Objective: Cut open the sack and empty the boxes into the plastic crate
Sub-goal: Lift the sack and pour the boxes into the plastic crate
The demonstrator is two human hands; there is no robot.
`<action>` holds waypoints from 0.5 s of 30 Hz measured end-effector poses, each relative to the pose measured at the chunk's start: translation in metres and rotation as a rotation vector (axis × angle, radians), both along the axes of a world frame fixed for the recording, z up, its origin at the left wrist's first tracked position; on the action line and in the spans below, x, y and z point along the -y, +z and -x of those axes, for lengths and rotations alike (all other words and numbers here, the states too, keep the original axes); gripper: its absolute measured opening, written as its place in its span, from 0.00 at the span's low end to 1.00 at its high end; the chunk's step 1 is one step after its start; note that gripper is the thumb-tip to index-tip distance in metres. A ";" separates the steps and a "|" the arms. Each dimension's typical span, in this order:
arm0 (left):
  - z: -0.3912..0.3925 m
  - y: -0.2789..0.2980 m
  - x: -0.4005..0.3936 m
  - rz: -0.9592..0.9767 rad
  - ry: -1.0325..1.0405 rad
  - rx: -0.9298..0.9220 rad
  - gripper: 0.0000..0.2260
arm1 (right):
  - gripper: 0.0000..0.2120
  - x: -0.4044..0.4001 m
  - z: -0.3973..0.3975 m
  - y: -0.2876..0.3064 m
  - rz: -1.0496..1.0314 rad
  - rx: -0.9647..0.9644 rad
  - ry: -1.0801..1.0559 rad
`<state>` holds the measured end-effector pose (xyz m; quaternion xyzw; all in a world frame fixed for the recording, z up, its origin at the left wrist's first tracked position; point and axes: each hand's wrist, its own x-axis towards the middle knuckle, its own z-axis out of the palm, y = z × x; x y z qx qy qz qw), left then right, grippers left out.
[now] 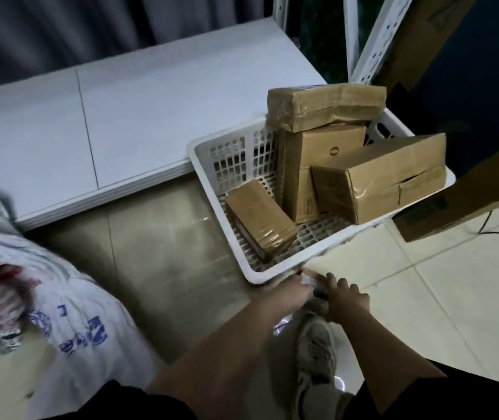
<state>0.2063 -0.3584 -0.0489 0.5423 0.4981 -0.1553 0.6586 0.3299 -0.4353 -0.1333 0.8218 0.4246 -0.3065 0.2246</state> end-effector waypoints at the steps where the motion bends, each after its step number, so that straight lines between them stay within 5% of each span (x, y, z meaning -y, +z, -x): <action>1: -0.003 -0.006 -0.001 -0.017 0.000 -0.016 0.18 | 0.43 0.000 -0.001 -0.010 -0.002 0.021 0.023; 9: 0.001 -0.038 -0.008 -0.026 0.089 -0.022 0.24 | 0.40 -0.006 0.007 -0.055 -0.053 0.126 0.125; 15: 0.010 -0.029 -0.011 -0.030 0.051 -0.120 0.15 | 0.41 -0.019 0.004 -0.017 0.032 0.162 0.231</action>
